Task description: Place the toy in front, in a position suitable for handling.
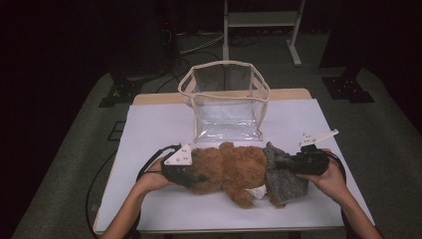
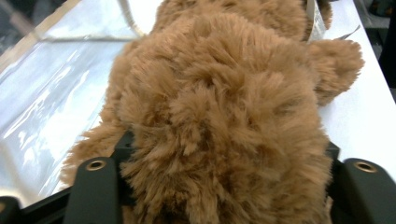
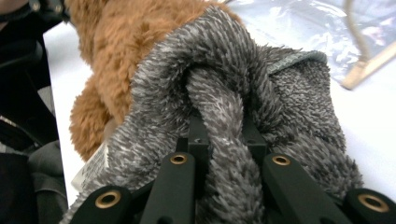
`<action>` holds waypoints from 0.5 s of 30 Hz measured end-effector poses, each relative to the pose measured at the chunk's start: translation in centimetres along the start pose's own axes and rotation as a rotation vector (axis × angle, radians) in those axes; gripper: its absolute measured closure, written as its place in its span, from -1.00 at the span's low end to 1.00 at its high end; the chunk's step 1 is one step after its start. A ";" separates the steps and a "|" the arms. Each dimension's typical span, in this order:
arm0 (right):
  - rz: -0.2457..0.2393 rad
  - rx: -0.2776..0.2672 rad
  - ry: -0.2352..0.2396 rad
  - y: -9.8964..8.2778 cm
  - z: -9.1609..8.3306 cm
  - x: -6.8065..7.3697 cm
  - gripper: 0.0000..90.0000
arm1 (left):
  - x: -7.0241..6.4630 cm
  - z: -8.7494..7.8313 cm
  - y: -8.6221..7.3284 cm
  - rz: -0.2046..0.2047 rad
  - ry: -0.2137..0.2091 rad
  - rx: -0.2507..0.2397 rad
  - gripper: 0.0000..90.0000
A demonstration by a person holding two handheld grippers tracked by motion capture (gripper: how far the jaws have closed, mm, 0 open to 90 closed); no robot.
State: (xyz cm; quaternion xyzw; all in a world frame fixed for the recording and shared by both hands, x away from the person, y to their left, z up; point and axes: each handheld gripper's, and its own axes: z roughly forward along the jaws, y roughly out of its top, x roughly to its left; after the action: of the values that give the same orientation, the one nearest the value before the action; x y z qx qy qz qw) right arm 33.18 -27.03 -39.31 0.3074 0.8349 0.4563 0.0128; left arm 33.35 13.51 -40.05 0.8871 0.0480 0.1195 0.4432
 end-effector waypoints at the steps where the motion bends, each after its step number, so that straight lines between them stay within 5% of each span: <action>1: 0.008 -0.007 0.001 0.0 -0.3 -0.2 0.76 | 0.0 0.3 0.3 0.009 0.002 0.002 -0.19; 9: 0.037 -0.037 -0.069 -0.6 -4.0 -1.2 0.76 | 0.0 4.9 3.3 0.036 -0.037 -0.030 -0.15; 15: 0.051 -0.046 -0.097 -1.3 -5.6 -1.8 0.76 | 0.2 5.1 4.4 0.041 -0.029 0.001 -0.14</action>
State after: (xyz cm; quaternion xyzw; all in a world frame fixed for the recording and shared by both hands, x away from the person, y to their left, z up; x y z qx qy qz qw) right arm 32.30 -32.66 -37.50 0.3498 0.8147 0.4600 0.0485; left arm 34.81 6.95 -39.50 0.8899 0.0234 0.1154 0.4407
